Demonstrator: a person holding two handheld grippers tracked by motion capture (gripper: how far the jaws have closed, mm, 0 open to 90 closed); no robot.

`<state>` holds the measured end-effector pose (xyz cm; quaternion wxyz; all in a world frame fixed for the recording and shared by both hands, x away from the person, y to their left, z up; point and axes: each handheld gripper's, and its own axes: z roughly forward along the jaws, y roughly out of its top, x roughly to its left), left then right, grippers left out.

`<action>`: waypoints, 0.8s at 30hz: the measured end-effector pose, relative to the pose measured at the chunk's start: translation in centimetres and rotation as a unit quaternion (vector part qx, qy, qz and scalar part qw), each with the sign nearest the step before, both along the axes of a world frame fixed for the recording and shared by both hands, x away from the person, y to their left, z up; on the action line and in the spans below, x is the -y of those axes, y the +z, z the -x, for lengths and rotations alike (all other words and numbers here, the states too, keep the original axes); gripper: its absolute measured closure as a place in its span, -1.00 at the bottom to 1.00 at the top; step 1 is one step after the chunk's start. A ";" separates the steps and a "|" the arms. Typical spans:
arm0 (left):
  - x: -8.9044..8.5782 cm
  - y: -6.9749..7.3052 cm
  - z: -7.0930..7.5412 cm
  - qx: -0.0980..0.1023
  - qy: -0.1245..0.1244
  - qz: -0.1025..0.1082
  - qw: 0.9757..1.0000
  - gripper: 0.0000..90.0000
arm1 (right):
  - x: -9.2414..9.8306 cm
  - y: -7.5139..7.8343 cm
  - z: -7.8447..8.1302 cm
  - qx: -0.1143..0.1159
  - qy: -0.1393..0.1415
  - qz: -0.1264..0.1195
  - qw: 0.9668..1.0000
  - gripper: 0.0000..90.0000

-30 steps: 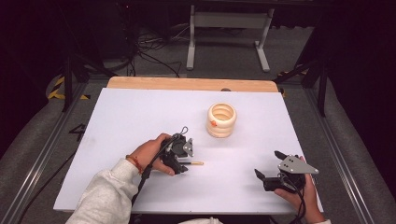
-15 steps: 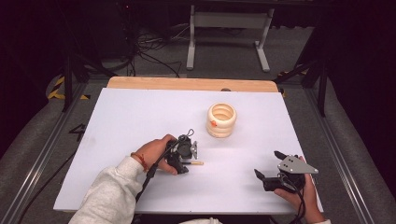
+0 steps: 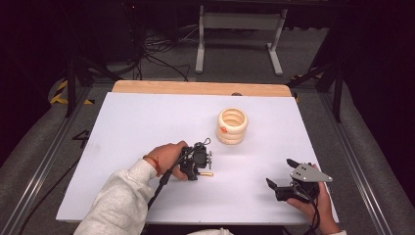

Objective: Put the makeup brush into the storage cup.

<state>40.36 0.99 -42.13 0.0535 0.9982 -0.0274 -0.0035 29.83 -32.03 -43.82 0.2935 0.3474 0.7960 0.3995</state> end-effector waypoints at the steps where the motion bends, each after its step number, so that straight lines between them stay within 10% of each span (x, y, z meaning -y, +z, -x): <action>1: 0.1 0.0 0.0 0.001 -0.002 -0.004 1.000 0.61 | 0.0 0.0 0.0 0.000 0.000 0.001 1.000 -0.89; 24: 0.2 -0.1 0.3 0.009 0.019 -0.004 1.000 0.82 | -0.1 0.0 0.0 -0.004 0.000 0.003 1.000 -0.89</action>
